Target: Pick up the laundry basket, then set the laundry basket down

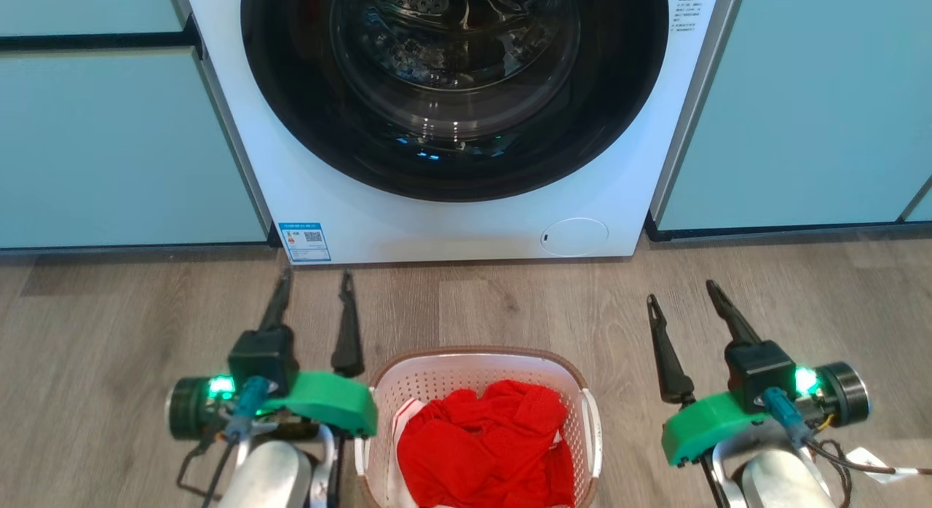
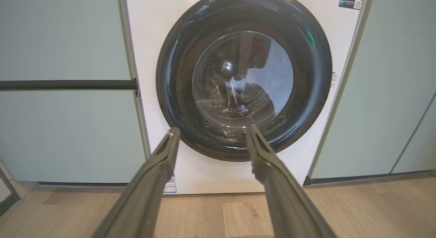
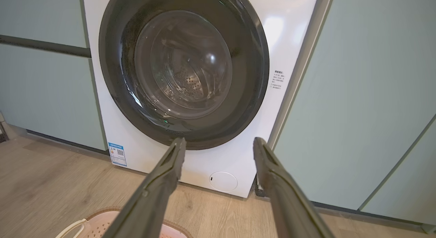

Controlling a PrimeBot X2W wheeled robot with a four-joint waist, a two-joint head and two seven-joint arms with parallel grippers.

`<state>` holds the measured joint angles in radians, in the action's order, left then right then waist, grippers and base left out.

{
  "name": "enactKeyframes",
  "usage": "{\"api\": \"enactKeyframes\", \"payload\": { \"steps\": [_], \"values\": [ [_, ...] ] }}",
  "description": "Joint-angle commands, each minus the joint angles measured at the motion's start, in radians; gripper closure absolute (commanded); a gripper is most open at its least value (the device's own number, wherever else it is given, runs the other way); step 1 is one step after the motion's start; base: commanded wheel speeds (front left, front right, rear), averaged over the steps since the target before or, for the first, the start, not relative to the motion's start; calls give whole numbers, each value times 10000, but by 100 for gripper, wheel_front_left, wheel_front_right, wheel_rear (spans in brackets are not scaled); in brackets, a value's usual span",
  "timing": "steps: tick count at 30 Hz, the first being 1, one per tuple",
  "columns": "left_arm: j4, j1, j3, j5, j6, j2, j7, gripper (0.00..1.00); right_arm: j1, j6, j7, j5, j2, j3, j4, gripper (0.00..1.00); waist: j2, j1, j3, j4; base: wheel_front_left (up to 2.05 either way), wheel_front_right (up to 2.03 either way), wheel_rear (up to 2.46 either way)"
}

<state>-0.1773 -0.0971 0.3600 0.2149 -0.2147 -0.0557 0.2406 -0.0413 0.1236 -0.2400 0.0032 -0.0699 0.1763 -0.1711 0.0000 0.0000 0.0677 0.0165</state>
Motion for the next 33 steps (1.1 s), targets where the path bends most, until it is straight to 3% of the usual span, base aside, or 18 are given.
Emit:
{"api": "enactKeyframes", "payload": {
  "steps": [1, 10, 17, 33],
  "values": [
    [436, -316, -547, -276, -14, 30, 169, 0, -607, 70, -175, -389, -24, 246, 544, 0, 0, 0, 14, 5, 0, 0, 0],
    [279, -118, -1025, 668, -371, 52, 212, 0, -300, 71, -218, 193, 106, -241, 804, 0, 0, 0, -56, 18, 0, 0, 0],
    [-120, -69, -1210, 1316, -181, 53, 212, 0, -67, 71, -218, 590, 172, -615, 497, 0, 0, 0, -116, 29, 0, 0, 0],
    [-410, 122, -1504, 1062, 377, 54, 212, 0, 8, 71, -218, 928, 195, -859, 432, 0, 0, 0, -104, -132, 0, 0, 0]
  ]
}}
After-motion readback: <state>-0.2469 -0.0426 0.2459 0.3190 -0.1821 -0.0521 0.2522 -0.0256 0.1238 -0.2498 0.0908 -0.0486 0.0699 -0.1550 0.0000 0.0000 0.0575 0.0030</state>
